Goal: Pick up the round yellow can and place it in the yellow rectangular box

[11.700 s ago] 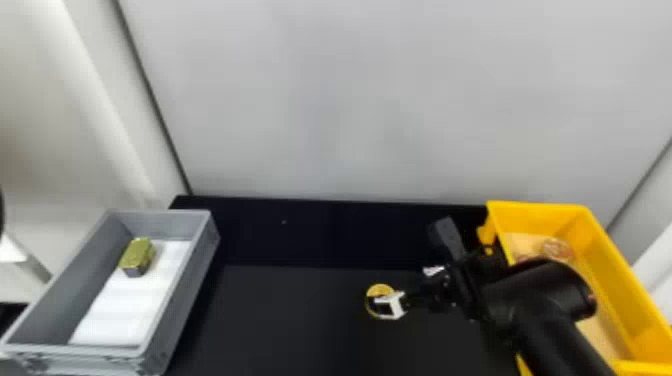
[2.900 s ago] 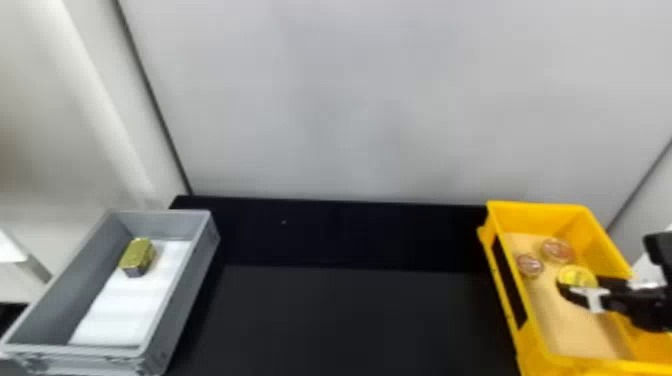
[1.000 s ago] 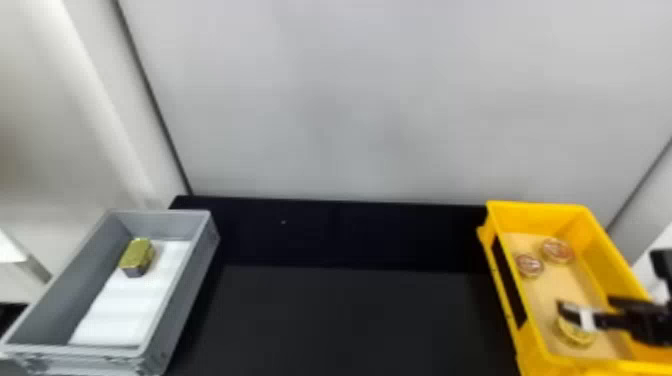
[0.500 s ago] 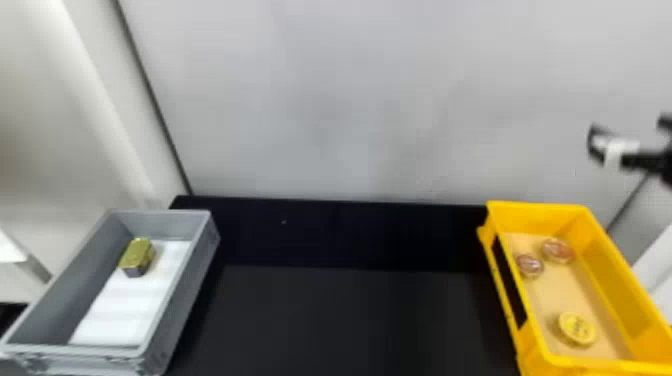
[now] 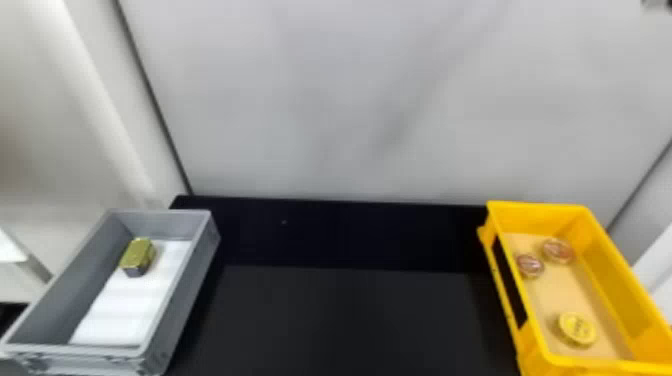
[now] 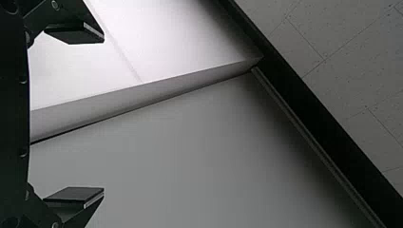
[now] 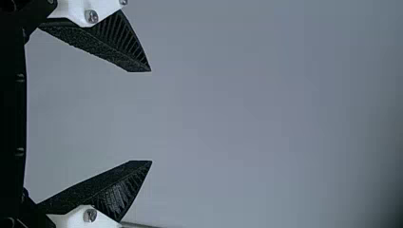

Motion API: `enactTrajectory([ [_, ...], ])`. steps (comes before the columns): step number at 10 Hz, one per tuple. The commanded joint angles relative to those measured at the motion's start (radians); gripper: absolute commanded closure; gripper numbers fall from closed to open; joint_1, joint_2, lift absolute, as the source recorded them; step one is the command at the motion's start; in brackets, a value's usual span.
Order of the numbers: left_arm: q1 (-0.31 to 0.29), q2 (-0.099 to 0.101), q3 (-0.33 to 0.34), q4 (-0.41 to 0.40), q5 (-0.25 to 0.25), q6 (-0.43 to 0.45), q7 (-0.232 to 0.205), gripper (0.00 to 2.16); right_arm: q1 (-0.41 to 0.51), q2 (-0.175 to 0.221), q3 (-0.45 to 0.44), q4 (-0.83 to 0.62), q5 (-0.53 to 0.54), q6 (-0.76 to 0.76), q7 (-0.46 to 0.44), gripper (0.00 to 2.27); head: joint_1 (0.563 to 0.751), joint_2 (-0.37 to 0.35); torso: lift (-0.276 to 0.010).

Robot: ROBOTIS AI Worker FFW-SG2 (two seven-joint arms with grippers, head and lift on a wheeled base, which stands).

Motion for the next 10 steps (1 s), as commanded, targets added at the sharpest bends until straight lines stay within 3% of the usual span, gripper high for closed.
enactTrajectory([
  [1,0.005,0.000,0.009,0.001,-0.001,-0.013,0.005,0.14,-0.114,-0.010,0.045,-0.021,0.063,-0.089,-0.021,0.11,0.663,0.054,-0.009],
  [3,0.008,-0.003,0.022,0.003,-0.001,-0.028,0.014,0.14,-0.209,-0.074,0.126,0.005,0.028,-0.140,-0.089,0.11,0.663,0.054,-0.009],
  [7,0.012,-0.001,0.026,0.003,-0.001,-0.034,0.016,0.14,-0.282,-0.100,0.186,0.021,0.006,-0.210,-0.146,0.12,0.663,0.054,-0.009],
  [10,0.014,-0.001,0.026,0.004,-0.001,-0.034,0.016,0.14,-0.282,-0.108,0.186,0.024,0.006,-0.230,-0.149,0.11,0.663,0.054,-0.009],
])
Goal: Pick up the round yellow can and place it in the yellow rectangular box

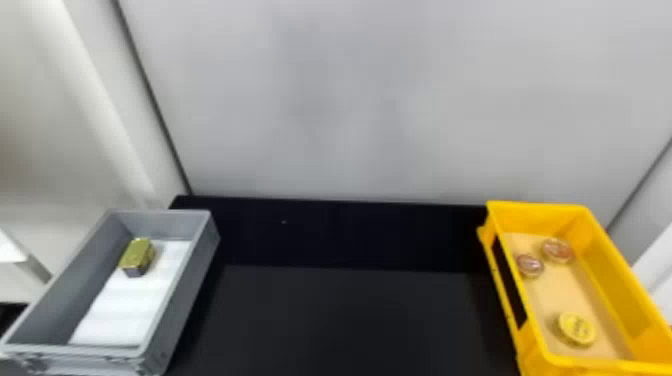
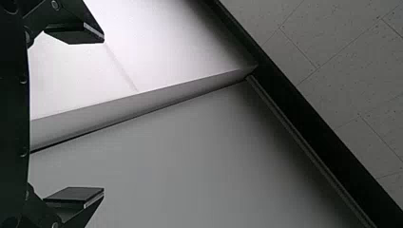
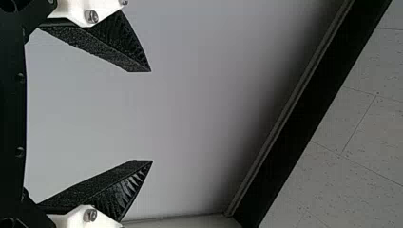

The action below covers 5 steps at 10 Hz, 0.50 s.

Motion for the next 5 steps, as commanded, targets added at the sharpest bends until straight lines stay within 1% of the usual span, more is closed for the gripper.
enactTrajectory([
  [1,0.000,0.000,0.000,0.000,0.000,0.001,0.000,0.14,0.000,-0.001,-0.002,0.000,0.000,-0.005,0.009,0.11,0.663,0.054,-0.009],
  [5,0.000,0.000,-0.003,0.000,0.000,0.003,-0.002,0.14,0.000,0.000,-0.005,0.000,-0.015,0.004,0.007,0.11,0.663,0.054,-0.009],
])
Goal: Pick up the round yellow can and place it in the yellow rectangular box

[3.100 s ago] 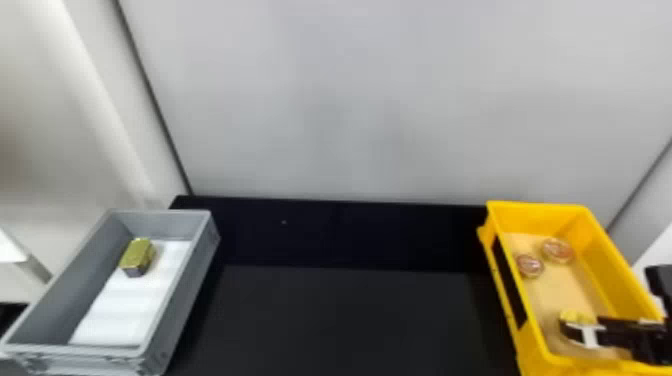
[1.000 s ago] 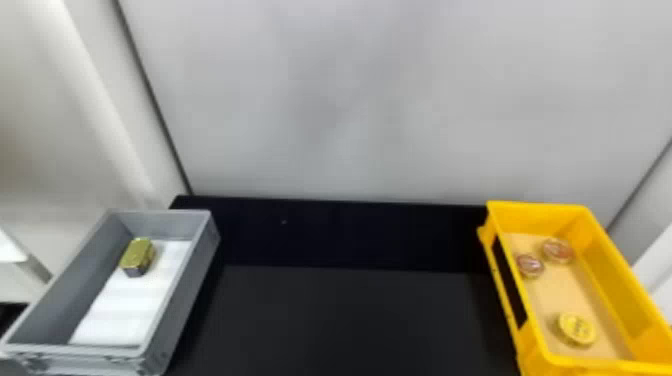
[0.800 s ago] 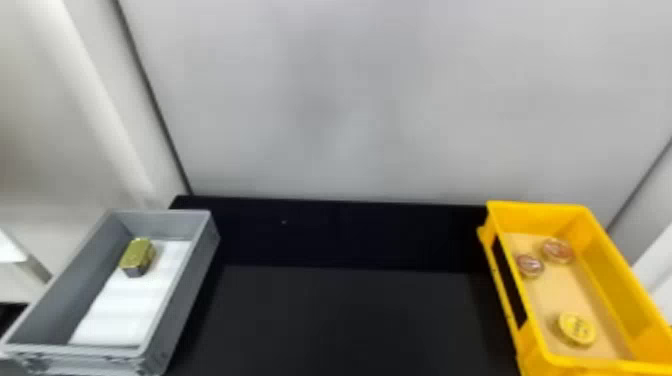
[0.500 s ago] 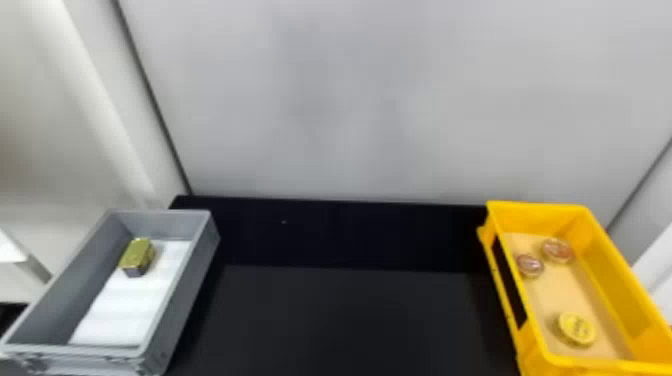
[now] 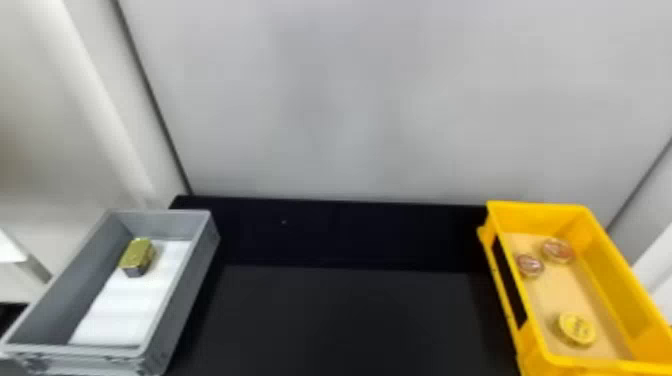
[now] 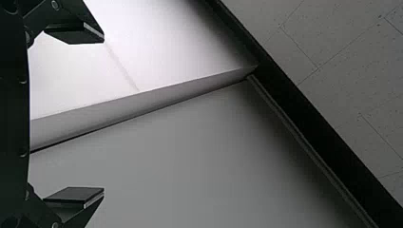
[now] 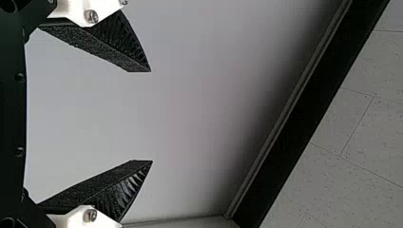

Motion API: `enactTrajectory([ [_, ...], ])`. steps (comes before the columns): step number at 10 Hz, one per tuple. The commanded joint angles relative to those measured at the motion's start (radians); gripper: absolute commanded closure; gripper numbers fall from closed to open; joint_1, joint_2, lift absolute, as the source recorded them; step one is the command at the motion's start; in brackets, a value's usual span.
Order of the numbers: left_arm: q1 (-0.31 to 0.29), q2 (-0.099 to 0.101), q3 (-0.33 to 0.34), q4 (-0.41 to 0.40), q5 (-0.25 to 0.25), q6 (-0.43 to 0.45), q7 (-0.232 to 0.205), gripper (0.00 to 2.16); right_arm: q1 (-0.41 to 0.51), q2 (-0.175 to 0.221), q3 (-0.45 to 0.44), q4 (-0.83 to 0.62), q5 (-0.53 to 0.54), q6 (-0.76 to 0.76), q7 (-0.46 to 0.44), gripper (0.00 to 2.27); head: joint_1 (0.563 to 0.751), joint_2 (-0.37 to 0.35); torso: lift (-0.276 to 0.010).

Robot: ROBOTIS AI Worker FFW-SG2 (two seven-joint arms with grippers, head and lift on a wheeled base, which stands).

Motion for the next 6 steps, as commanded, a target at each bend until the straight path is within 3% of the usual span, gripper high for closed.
enactTrajectory([
  [1,-0.001,0.002,-0.003,0.000,0.000,0.002,-0.003,0.14,-0.002,0.002,0.001,-0.002,-0.005,0.009,0.002,0.11,0.663,0.054,-0.009],
  [6,-0.001,0.003,-0.004,0.000,0.000,0.005,-0.006,0.14,-0.011,-0.003,0.021,-0.017,-0.003,0.043,-0.040,0.08,0.663,0.054,-0.009],
])
